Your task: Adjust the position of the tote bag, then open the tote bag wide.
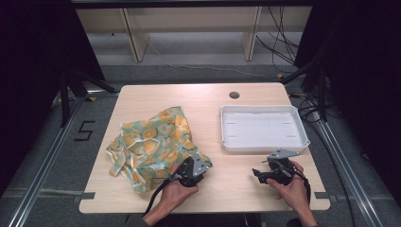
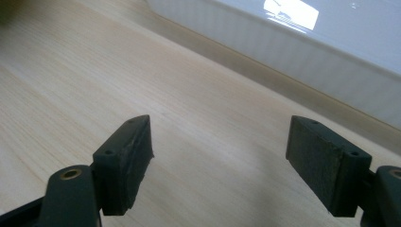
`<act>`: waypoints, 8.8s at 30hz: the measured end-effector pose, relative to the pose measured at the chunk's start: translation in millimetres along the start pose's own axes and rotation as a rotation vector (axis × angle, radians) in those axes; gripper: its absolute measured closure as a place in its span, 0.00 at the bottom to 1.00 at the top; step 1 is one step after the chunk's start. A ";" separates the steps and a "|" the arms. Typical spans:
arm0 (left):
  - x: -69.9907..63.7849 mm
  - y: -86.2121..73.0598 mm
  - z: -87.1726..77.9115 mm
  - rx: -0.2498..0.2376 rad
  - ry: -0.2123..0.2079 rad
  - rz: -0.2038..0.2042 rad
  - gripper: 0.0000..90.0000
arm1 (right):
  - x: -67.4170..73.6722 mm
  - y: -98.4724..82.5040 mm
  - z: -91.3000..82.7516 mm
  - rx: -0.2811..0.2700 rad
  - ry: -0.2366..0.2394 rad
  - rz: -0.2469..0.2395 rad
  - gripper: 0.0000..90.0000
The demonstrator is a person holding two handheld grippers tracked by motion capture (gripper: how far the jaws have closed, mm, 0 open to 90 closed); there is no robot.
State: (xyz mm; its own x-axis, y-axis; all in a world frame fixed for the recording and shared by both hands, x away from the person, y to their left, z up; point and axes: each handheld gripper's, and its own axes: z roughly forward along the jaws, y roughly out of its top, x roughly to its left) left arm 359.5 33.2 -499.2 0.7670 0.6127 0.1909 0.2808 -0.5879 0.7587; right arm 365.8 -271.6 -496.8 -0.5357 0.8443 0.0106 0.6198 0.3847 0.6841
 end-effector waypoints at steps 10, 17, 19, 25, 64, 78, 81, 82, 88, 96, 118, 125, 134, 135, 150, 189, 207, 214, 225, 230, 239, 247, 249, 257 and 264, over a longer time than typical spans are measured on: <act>-8.2 11.6 -9.6 0.042 -0.102 -0.092 0.52 | 6.3 3.4 1.2 -0.030 0.044 -0.056 0.29; -5.7 -8.2 -81.5 -0.021 -0.221 -0.202 0.37 | 47.7 17.6 3.0 -0.068 0.188 -0.064 0.29; -0.1 -14.2 -95.6 -0.035 -0.211 -0.207 0.37 | 60.2 23.4 6.3 -0.084 0.222 -0.102 0.29; 27.8 -27.4 -123.6 -0.051 -0.132 -0.247 0.34 | 97.8 43.2 19.9 -0.078 0.290 -0.147 0.19; 202.1 -120.8 -107.3 0.043 0.159 -0.376 0.94 | 77.1 124.2 92.4 -0.014 0.073 -0.488 1.00; 129.5 -119.5 -139.2 -0.034 0.045 -0.327 0.97 | 50.0 153.3 95.6 -0.073 0.003 -0.396 0.64; 121.9 -119.5 -142.3 -0.015 0.036 -0.310 0.97 | 45.7 152.5 73.3 -0.090 -0.032 -0.355 0.53; 118.1 -119.8 -141.2 -0.034 0.029 -0.346 0.97 | 44.2 151.2 65.4 -0.106 -0.017 -0.341 0.50; 113.6 -121.4 -146.1 -0.039 0.023 -0.337 0.97 | 46.1 136.1 28.3 -0.140 0.166 -0.234 0.48; 107.5 -124.3 -148.3 -0.038 0.015 -0.338 0.96 | 70.5 114.7 33.2 -0.028 0.320 -0.099 0.35; 76.0 -118.5 -142.7 -0.029 -0.076 -0.307 0.95 | 63.9 158.3 87.0 -0.016 0.122 -0.386 1.00; 62.6 -113.3 -142.3 -0.040 -0.083 -0.304 0.81 | 58.5 158.3 74.2 -0.058 0.113 -0.366 0.84; 65.4 -108.7 -163.6 -0.120 0.056 -0.380 0.43 | 73.8 131.7 -2.2 -0.179 0.348 -0.339 0.49; 64.0 -107.9 -164.2 -0.131 0.051 -0.391 0.41 | 77.2 128.5 -5.3 -0.173 0.355 -0.342 0.48; 55.3 -114.3 -168.5 -0.082 0.069 -0.390 0.31 | 115.4 97.2 4.9 -0.085 0.433 -0.414 0.42; 48.2 -102.1 -180.9 -0.148 0.102 -0.315 0.30 | 159.0 116.2 30.7 -0.052 0.484 -0.599 1.00; 30.2 -73.2 -100.0 0.099 0.068 -0.049 0.27 | 132.0 184.0 10.5 -0.254 0.494 -0.460 1.00; 47.9 -61.7 -107.5 0.011 0.074 0.025 0.89 | 122.0 189.2 12.1 -0.250 0.436 -0.435 1.00; 111.1 7.9 -161.1 -0.144 0.105 -0.052 0.98 | 95.4 191.3 24.9 -0.216 0.327 -0.410 1.00; 140.4 23.3 -153.6 -0.144 0.105 -0.119 0.98 | 83.1 188.8 36.4 -0.183 0.274 -0.399 0.97; 193.9 50.0 -117.5 -0.090 0.119 -0.192 0.98 | 84.4 183.1 19.5 -0.143 0.134 -0.404 0.52; 204.0 61.6 -101.7 -0.067 0.119 -0.233 0.98 | 120.0 159.9 -11.4 -0.170 0.263 -0.483 0.49; 204.4 63.3 -101.0 -0.066 0.119 -0.229 0.98 | 130.5 153.3 -2.4 -0.138 0.266 -0.503 0.45; 208.2 67.0 -102.2 -0.063 0.089 -0.245 0.98 | 160.8 139.5 43.3 -0.027 0.210 -0.539 0.35; 209.1 65.9 -104.3 -0.069 0.078 -0.260 0.98 | 159.1 142.5 69.0 -0.005 0.050 -0.688 0.81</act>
State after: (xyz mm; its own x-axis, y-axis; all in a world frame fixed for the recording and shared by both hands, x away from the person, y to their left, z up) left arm 478.2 177.6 -344.3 0.6268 0.7786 0.0296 0.4200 -0.3696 0.8288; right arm 408.4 -56.7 -448.0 -0.8325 0.3900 -0.3936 0.1264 0.8253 0.5504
